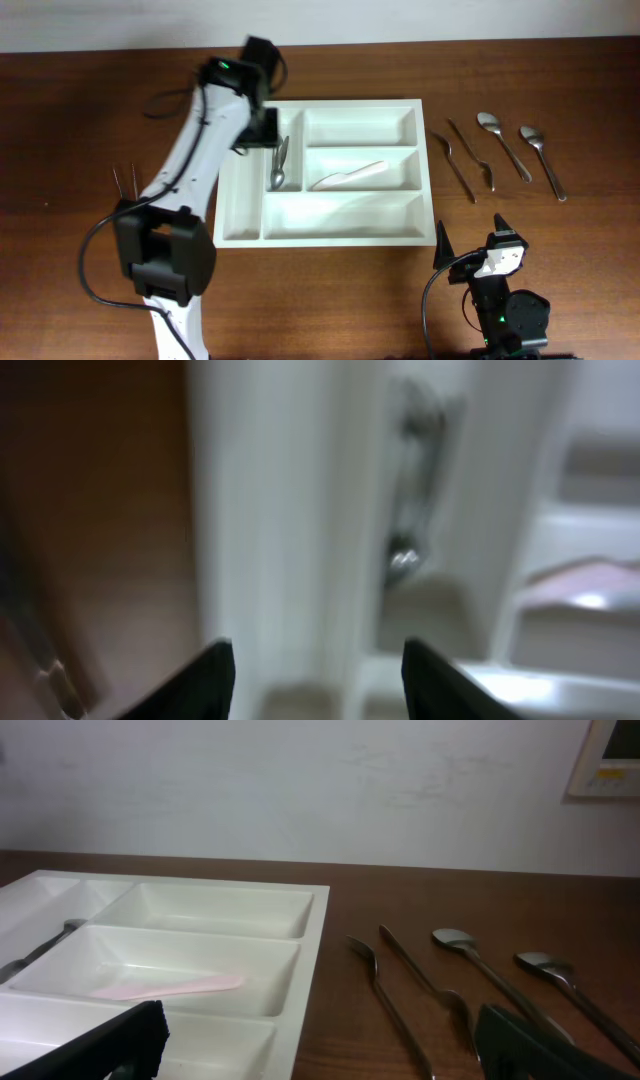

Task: Pack container
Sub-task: 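Drop the teaspoon into the narrow left compartment beside the spoon, then reach the left gripper to the metal chopsticks and grasp them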

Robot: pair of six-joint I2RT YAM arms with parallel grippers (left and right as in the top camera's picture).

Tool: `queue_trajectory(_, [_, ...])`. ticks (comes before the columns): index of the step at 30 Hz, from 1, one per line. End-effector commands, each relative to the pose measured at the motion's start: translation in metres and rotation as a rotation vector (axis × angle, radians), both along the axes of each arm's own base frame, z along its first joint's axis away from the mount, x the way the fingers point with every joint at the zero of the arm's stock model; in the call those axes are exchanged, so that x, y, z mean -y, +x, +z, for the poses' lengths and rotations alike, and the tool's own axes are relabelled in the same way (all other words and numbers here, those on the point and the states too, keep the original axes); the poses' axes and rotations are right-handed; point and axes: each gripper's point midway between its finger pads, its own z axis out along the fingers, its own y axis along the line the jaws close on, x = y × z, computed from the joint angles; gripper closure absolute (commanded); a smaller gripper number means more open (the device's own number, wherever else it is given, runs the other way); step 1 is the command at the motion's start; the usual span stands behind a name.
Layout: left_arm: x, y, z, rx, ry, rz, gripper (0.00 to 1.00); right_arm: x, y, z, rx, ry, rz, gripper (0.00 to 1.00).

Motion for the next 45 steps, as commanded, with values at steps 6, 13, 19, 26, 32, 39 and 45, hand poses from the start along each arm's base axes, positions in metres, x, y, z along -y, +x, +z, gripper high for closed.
queue_trajectory(6, [-0.122,-0.006,0.033,-0.005,0.155,0.221,0.44,0.003,0.0,-0.002,0.001,0.0,-0.017,0.01])
queue_trajectory(13, [-0.183,-0.009,0.026,-0.01,0.106,0.351,0.44,0.003,0.0,-0.002,0.001,0.0,-0.017,0.01])
queue_trajectory(19, [-0.207,-0.016,-0.005,-0.054,0.086,0.36,0.44,0.003,0.0,-0.002,0.0,0.0,-0.017,0.01])
queue_trajectory(26, [-0.215,-0.037,-0.069,-0.138,0.01,0.336,0.48,0.003,0.0,-0.002,0.001,0.0,-0.017,0.01])
queue_trajectory(32, [-0.228,-0.059,-0.101,-0.189,-0.002,0.373,0.48,0.003,0.0,-0.002,0.001,0.0,-0.017,0.01])
queue_trajectory(39, [-0.224,-0.07,-0.126,-0.206,-0.027,0.335,0.66,0.003,0.0,-0.002,0.0,0.0,-0.017,0.01])
queue_trajectory(45, [-0.218,-0.082,-0.147,-0.225,-0.041,0.335,0.67,0.003,0.0,-0.002,0.001,0.0,-0.017,0.01])
